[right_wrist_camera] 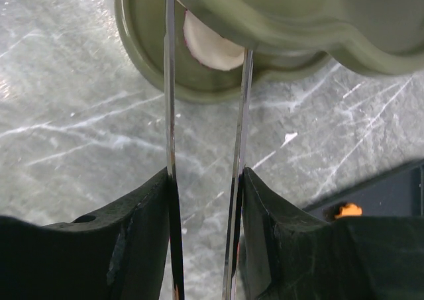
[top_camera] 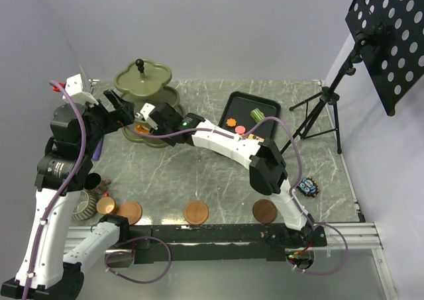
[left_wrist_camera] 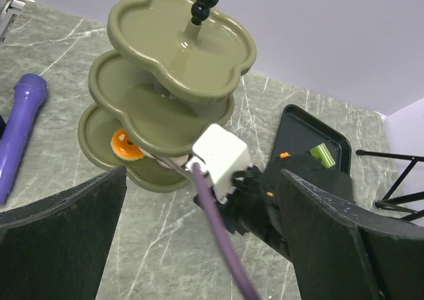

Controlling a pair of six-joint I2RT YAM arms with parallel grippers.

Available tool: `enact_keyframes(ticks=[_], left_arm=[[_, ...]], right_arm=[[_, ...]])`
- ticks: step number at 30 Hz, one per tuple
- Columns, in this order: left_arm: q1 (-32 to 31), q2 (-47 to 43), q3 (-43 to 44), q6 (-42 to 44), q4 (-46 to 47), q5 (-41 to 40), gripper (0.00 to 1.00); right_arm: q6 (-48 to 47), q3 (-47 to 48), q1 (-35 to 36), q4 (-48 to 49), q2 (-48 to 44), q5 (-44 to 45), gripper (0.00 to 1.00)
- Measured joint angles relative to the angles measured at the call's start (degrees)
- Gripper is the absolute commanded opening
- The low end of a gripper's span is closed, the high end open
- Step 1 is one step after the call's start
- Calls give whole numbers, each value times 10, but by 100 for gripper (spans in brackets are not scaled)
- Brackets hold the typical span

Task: Serve the afternoon tea

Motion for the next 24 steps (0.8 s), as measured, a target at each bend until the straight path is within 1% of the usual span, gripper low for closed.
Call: enact_keyframes(ticks=[3,5,11,12,21,24], left_arm=[[0,-1,0,3,-1,0,100],[-1,-2,0,4,-1,-1,100],[-1,-3,0,4,-1,0,100],[-1,-3,0,5,-1,0,100],[-1,-3,0,4,-1,0,100],[-1,-3,0,4,-1,0,100]], right_arm=[[-8,19,0,-1,24,4,43],[-10,24,0,-5,33,8,47],[-15,28,0,-5,48,21,64],[-15,28,0,-6,48,21,66],[-16,28,2,-2,48,26,66],[-15,12,3,14,40,29,66]])
